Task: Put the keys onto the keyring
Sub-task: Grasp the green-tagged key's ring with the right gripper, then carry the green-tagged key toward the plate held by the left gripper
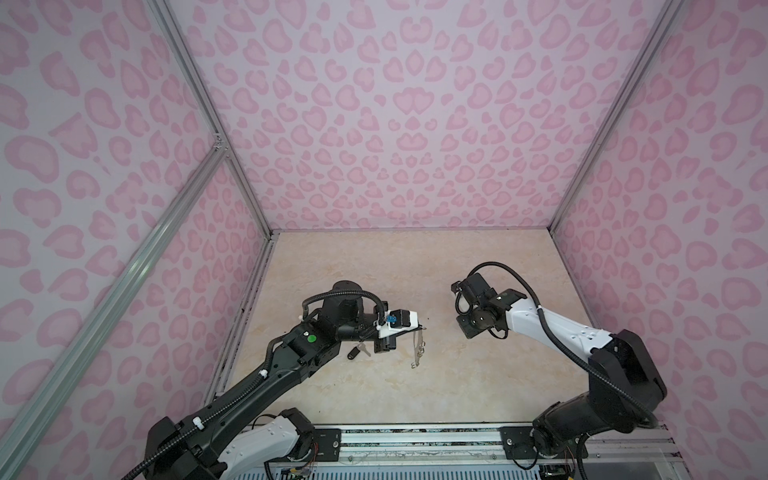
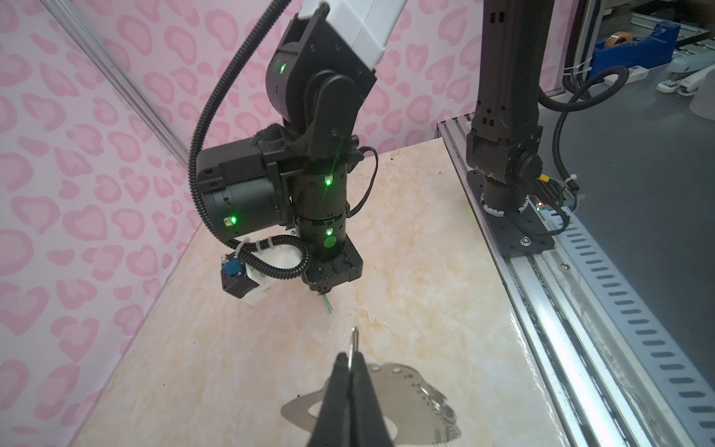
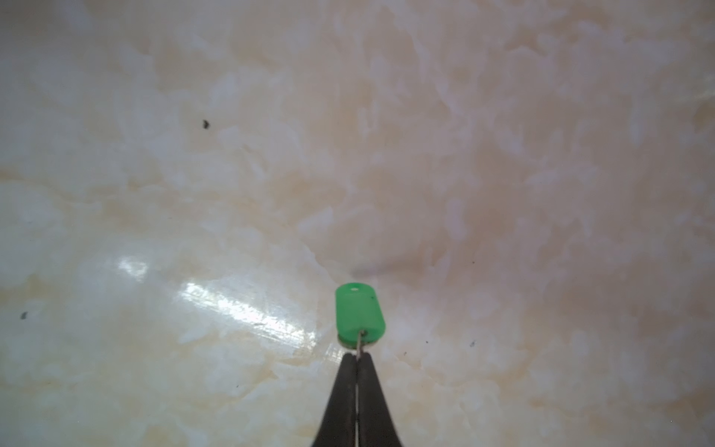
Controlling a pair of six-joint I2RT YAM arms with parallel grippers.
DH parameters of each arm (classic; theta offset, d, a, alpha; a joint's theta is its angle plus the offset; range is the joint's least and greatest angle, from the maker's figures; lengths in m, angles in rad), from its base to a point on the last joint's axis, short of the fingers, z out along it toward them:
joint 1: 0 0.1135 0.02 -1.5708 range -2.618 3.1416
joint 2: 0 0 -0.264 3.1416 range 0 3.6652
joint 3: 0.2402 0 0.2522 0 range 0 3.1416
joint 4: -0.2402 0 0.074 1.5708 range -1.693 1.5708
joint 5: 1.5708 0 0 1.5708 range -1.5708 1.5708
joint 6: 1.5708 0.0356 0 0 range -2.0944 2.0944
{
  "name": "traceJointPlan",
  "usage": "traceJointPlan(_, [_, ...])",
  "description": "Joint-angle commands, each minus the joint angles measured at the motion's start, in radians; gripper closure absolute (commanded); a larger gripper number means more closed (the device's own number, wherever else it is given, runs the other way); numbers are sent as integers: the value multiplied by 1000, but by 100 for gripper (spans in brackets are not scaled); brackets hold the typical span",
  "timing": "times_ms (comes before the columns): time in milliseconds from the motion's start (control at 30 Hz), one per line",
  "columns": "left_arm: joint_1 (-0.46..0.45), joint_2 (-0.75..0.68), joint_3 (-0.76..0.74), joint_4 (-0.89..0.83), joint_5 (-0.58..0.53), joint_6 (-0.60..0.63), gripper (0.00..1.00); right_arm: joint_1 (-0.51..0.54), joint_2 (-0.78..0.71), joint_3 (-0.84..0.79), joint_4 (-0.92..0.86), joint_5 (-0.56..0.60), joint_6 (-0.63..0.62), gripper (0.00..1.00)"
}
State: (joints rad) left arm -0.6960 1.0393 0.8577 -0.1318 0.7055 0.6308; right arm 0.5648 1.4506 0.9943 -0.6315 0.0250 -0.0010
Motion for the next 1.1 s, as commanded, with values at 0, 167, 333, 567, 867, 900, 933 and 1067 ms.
traceJointPlan(0, [-2,-10,4,13,25,62,97,29,-87,-24,7,-47,-137,100])
traceJointPlan(167, [-2,-7,7,-2,21,120,97,50,-254,-73,32,-149,-282,100])
traceJointPlan(333, [-2,6,14,-10,26,133,97,50,-408,-193,139,-255,-361,100])
traceJointPlan(567, [-1,-3,-4,-11,11,110,97,50,-356,-210,139,-240,-203,100])
traceJointPlan(867, [-2,-26,-35,-6,-3,75,97,57,-157,-144,78,-210,-44,100])
traceJointPlan(900, [-2,-28,-38,-7,-5,71,97,61,-124,-123,57,-199,-23,100])
traceJointPlan(933, [-2,-28,-41,-6,-5,67,97,67,-93,-105,37,-189,-11,100])
traceJointPlan(1067, [-2,-28,-46,-6,-2,56,97,86,5,-58,-10,-150,19,100])
